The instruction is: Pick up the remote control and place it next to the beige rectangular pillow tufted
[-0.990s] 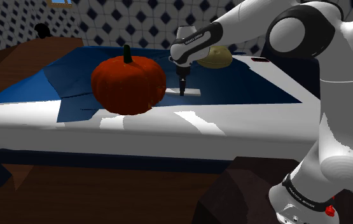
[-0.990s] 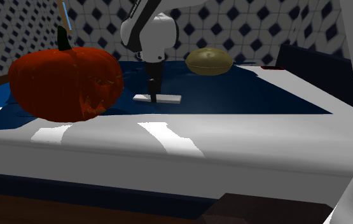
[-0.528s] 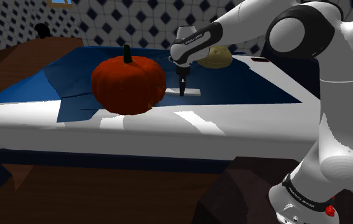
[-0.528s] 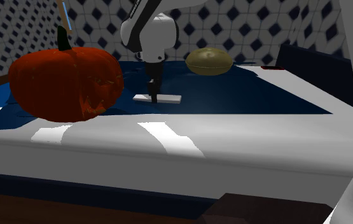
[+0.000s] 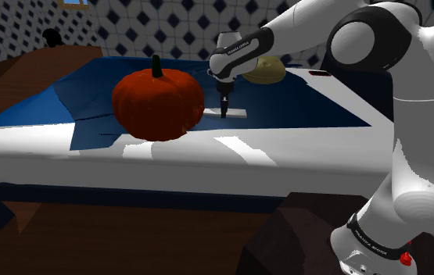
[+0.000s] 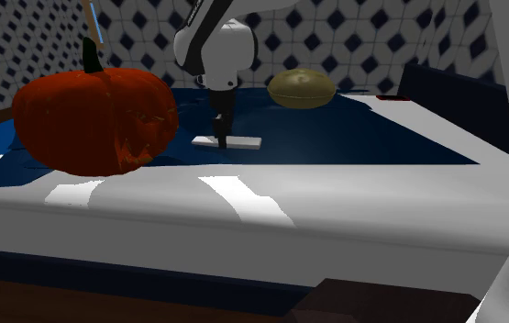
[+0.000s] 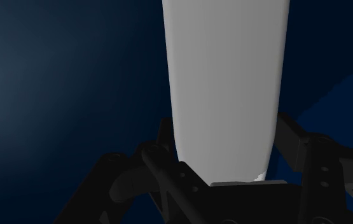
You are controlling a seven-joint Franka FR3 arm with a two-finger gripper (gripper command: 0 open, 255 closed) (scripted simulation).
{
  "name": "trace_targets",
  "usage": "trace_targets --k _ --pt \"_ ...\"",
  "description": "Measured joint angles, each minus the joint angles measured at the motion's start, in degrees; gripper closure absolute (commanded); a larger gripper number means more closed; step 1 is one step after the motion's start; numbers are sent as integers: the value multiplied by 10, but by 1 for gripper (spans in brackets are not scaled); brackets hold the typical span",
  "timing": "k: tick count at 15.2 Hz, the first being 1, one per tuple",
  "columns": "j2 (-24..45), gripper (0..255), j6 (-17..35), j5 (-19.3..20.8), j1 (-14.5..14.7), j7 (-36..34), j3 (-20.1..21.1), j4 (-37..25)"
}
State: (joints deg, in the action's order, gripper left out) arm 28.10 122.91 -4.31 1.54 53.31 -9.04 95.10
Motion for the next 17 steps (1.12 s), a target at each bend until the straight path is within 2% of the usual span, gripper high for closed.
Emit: trace_targets --k 17 --pt "-45 255 -104 9 2 -5 -5 -60"
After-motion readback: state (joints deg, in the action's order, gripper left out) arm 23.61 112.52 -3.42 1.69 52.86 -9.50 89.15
